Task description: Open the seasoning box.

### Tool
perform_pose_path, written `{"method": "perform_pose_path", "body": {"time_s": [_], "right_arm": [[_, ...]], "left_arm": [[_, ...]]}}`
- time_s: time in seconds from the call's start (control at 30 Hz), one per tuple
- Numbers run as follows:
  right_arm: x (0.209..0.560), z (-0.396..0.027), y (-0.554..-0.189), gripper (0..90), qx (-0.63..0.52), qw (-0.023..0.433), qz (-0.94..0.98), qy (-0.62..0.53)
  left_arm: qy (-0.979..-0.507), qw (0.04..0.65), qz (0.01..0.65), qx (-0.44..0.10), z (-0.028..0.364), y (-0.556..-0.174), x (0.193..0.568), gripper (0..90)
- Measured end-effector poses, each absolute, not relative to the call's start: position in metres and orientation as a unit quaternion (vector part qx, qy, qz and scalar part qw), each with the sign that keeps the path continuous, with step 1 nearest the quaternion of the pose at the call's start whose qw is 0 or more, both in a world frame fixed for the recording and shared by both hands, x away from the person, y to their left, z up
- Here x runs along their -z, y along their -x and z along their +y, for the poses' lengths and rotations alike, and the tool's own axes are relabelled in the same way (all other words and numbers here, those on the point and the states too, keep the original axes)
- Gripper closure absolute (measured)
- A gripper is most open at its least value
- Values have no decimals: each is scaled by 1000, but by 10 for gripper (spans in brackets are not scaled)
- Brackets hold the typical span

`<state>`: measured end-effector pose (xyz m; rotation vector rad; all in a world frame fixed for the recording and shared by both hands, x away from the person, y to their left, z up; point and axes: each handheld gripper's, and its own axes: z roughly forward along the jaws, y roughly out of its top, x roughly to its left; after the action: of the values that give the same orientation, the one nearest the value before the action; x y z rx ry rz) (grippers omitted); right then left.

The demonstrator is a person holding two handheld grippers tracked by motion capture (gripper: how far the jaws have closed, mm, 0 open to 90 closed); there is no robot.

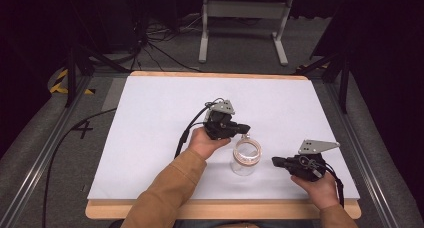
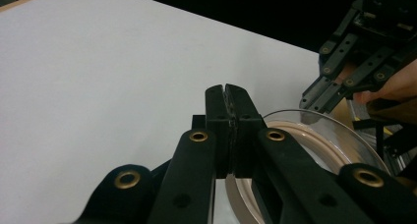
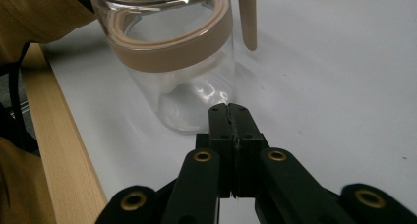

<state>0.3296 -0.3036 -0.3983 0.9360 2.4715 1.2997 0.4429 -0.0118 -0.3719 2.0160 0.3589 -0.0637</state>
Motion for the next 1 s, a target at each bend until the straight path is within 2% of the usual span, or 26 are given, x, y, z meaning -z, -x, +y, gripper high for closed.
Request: {"method": "perform_pose_path", "body": {"time_s": [1.0], "right_arm": [[394,-291,-326,899,-462,71,833,-295]], "left_arm": [[-838,521,157,33,-9,-448,375,891]]}}
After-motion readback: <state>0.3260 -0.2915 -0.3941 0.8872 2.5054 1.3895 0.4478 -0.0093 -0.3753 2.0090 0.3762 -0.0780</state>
